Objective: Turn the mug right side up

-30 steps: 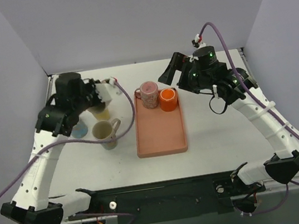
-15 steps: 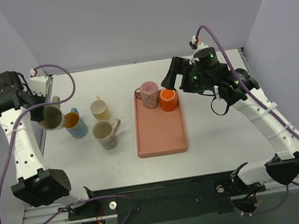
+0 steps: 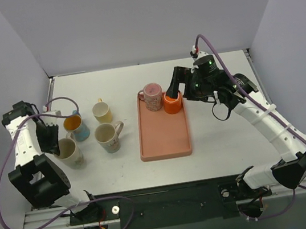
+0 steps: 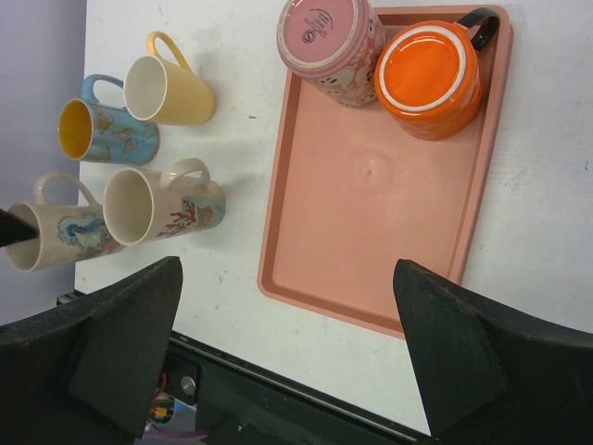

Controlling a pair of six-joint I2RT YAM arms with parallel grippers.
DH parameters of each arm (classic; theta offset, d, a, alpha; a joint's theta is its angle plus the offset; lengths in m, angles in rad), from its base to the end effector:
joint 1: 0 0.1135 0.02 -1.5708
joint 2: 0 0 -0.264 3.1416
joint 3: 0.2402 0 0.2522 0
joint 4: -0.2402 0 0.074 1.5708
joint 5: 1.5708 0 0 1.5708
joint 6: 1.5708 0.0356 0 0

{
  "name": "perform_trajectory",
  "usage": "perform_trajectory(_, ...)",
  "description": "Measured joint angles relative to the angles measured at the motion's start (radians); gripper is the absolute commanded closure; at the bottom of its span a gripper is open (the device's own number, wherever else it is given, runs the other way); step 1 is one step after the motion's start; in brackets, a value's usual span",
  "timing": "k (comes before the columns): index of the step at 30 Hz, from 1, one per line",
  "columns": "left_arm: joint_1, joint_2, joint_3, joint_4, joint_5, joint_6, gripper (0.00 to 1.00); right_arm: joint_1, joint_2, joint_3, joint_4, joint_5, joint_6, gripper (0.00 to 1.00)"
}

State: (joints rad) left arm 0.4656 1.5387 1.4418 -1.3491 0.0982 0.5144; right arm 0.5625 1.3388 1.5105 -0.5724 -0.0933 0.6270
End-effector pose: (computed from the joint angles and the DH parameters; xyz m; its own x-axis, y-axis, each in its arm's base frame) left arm 0.2471 0.1202 0.3048 -0.9863 0.0524 -0.1562 0.0568 0.9981 -0.0235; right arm 0.2446 0.1581 0.4287 -0.6213 0.2989 -0.7243 -0.2951 0.7670 0.5697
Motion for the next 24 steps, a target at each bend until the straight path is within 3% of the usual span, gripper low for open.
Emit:
perform_trajectory(5,-0.092,0.026,-0.111,0.038,-0.002,-0.035,1.0,0.0,0.0,-0.015,0.01,0.002,-0.003,0.08)
perform_trajectory(16,-0.085,0.051,-0.149,0.094,-0.006,-0.063,0.99,0.0,0.0,-0.077,0.017,0.016,-0.018,0.04)
perform_trajectory(20,-0.085,0.044,-0.149,0.117,0.005,-0.065,0.84,-0.009,0.0,-0.077,0.016,0.038,-0.05,0.0)
perform_trajectory(24,-0.087,0.034,-0.147,0.19,0.021,-0.071,0.57,-0.047,0.032,-0.076,0.017,0.07,-0.083,0.0)
